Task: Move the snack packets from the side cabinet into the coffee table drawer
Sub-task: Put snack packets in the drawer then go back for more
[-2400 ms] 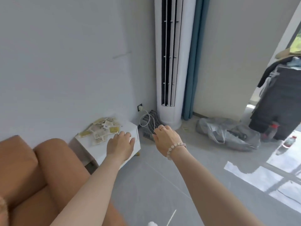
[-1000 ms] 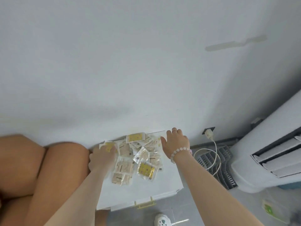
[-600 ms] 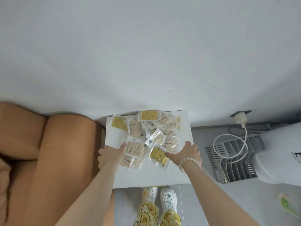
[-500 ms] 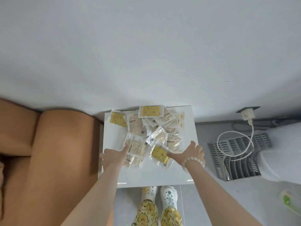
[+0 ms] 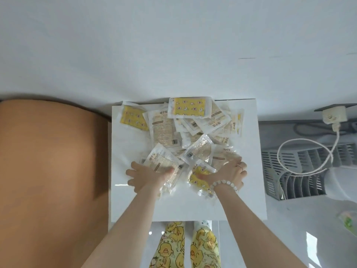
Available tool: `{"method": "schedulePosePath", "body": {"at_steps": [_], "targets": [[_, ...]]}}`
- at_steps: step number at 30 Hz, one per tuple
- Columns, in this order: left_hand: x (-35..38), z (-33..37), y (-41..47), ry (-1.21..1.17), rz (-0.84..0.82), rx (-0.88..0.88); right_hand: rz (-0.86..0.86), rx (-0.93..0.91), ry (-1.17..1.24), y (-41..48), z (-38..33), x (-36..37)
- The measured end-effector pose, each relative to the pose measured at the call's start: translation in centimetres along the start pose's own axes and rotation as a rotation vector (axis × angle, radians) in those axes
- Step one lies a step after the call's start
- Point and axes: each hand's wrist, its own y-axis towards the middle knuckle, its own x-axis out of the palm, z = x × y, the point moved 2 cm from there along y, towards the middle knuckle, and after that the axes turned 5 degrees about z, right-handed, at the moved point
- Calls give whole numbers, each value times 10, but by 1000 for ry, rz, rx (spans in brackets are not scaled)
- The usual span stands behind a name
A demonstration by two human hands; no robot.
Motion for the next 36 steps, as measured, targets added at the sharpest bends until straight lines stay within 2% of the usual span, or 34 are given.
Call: {"method": "schedulePosePath", "body": {"at_steps": [11,19,26,36], "targets": [[-1,-11,-8,-151,64,75,59,80,66,3,9,14],[-5,-15,-9,-55,92,151,118,107,80,-4,16,21],[-6,-21,-21,-119,128,112,28,54,129,-8,24,18],[-18,-32,-27,-168,148,178,-57,52,321,-20,48,1]]}}
